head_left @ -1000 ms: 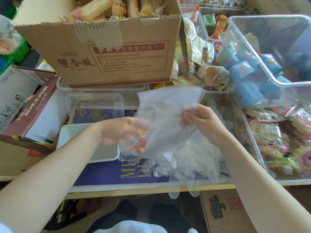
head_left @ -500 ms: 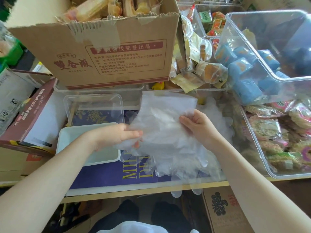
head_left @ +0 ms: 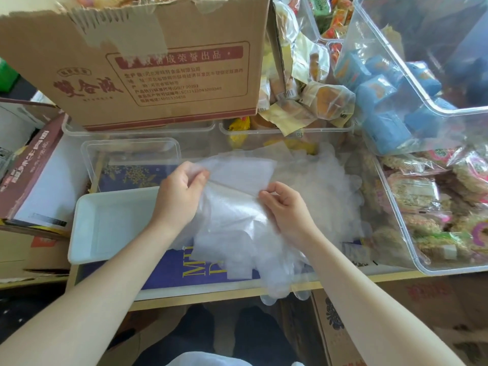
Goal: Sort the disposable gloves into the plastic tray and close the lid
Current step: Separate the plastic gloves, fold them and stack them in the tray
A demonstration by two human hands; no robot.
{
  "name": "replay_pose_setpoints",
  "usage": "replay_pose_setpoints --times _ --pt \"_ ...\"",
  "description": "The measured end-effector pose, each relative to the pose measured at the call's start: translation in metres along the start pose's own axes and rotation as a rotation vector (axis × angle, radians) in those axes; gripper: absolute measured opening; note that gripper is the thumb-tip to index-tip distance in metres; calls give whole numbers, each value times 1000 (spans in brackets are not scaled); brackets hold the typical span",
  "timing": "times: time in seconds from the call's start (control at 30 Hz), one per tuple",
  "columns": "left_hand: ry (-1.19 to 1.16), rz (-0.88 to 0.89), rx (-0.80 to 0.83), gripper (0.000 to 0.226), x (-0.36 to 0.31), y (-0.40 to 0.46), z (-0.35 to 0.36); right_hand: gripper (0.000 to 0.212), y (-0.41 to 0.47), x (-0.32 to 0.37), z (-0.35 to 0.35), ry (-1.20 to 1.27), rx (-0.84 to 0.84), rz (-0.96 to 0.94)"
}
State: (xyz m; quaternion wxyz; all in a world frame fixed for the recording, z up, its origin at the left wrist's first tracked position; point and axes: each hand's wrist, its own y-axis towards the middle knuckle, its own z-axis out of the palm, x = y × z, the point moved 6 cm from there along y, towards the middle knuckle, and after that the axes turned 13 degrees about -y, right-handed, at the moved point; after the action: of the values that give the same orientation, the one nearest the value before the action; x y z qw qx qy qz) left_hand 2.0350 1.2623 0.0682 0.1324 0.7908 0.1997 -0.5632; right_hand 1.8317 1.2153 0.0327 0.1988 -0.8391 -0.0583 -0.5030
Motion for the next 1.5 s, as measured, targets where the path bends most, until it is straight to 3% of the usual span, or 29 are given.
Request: replay_pose_setpoints --times 0.13,0.3,0.43,0.57,0.73,0.87,1.1,1.27,1.37,1.5 --pt "85 6 -36 25 9 4 3 12 4 -29 -3 -70 -24 93" --pt "291 -274 35 18 66 17 20 7 33 -74 -18 -329 -65 166" --pt "247 -365 -58 25 83 22 25 30 81 -81 -43 -519 -177 108" --pt "176 -312 -111 25 79 24 32 40 127 -69 -50 -641 -248 12" --pt "179 -265 -77 30 81 26 35 39 144 -80 -39 -415 -325 114" --pt "194 -240 -27 33 78 24 35 37 145 -82 -25 -528 -271 132" --pt "197 -263 19 33 82 23 28 14 150 -56 -18 -681 -300 -107" --pt "182 -246 25 32 83 27 23 11 124 -16 -27 -461 -409 -323" --pt "175 -223 34 29 81 31 21 9 108 1 -46 -280 -425 -280" --pt "190 -212 98 29 80 35 23 5 100 -3 -68 -238 -421 -167"
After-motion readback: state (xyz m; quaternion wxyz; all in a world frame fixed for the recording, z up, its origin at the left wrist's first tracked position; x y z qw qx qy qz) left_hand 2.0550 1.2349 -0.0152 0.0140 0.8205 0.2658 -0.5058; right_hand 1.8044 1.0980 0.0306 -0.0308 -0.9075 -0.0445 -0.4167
